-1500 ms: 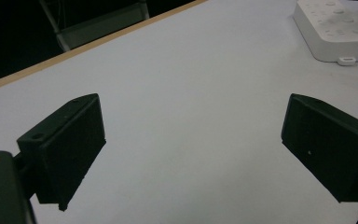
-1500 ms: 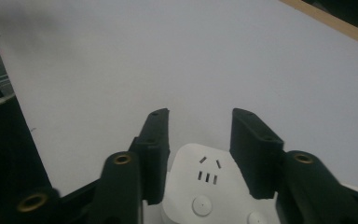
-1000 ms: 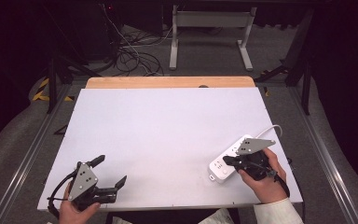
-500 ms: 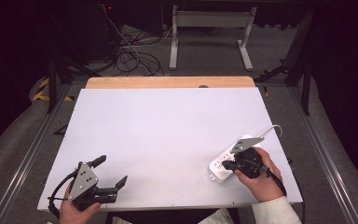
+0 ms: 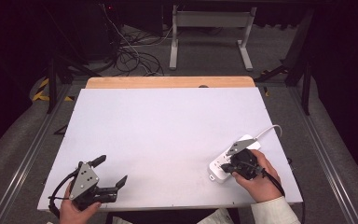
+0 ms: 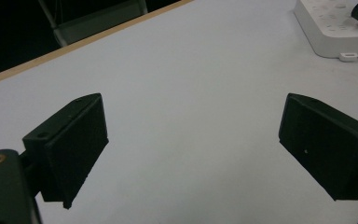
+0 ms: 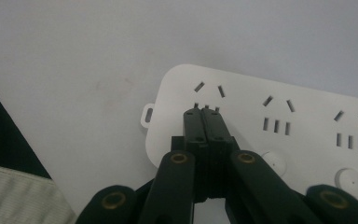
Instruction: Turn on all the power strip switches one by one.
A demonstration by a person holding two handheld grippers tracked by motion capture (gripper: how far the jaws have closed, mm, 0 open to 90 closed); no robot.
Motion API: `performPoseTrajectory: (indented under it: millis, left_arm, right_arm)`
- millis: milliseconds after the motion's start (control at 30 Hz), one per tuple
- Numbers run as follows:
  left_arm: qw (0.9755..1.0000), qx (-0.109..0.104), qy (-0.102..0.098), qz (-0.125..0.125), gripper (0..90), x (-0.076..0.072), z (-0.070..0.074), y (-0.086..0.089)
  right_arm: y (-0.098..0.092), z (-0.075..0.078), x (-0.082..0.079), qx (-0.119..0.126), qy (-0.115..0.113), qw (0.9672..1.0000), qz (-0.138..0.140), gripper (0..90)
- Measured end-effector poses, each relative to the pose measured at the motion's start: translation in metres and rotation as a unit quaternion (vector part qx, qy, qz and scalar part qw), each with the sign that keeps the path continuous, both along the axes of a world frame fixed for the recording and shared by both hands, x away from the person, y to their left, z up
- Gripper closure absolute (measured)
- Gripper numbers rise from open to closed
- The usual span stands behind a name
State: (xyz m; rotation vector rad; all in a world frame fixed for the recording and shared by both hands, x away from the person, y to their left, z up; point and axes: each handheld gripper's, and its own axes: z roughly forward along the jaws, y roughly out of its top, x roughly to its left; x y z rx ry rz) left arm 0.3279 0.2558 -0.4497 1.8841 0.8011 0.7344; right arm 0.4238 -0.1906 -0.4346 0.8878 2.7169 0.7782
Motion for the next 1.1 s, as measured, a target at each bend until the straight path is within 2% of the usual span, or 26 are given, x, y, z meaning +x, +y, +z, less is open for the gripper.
performPoseTrajectory:
  millis: [433, 533, 567, 733, 867, 1033, 1100]
  left_arm:
    - [1.0, -0.001, 0.004, -0.001, 8.3, -0.0005, -0.0003, -0.0003]
    - [1.0, -0.001, 0.003, -0.001, 8.4, -0.0006, -0.0002, -0.0004]
    - [1.0, -0.001, 0.003, -0.001, 8.3, -0.0007, -0.0002, -0.0004]
    - [1.0, 0.0, 0.002, -0.001, 8.3, -0.0005, -0.0002, -0.0006]
    - [1.0, 0.001, 0.001, -0.001, 8.4, -0.0003, -0.0001, -0.0006]
    - [1.0, -0.001, 0.002, -0.001, 8.4, -0.0003, -0.0001, -0.0003]
    - [1.0, -0.001, 0.003, -0.001, 8.4, -0.0005, -0.0002, -0.0003]
  right_arm:
    - [-0.0008, -0.003, -0.0011, 0.0, 0.003, 1.0, -0.006, 90.0]
    - [-0.0015, -0.0034, -0.0019, -0.013, -0.005, 0.9998, -0.011, 90.0]
    - [-0.0016, -0.0035, -0.0022, -0.025, -0.012, 0.9995, -0.017, 90.0]
    - [-0.0034, -0.0043, -0.0024, -0.024, -0.015, 0.9995, -0.012, 90.0]
    - [-0.0016, -0.0039, -0.0037, -0.033, -0.022, 0.9992, -0.007, 90.0]
    - [-0.0027, -0.0034, -0.0037, -0.027, -0.021, 0.9994, -0.005, 90.0]
    - [-0.0022, -0.0017, -0.0045, -0.016, -0.022, 0.9996, -0.001, 90.0]
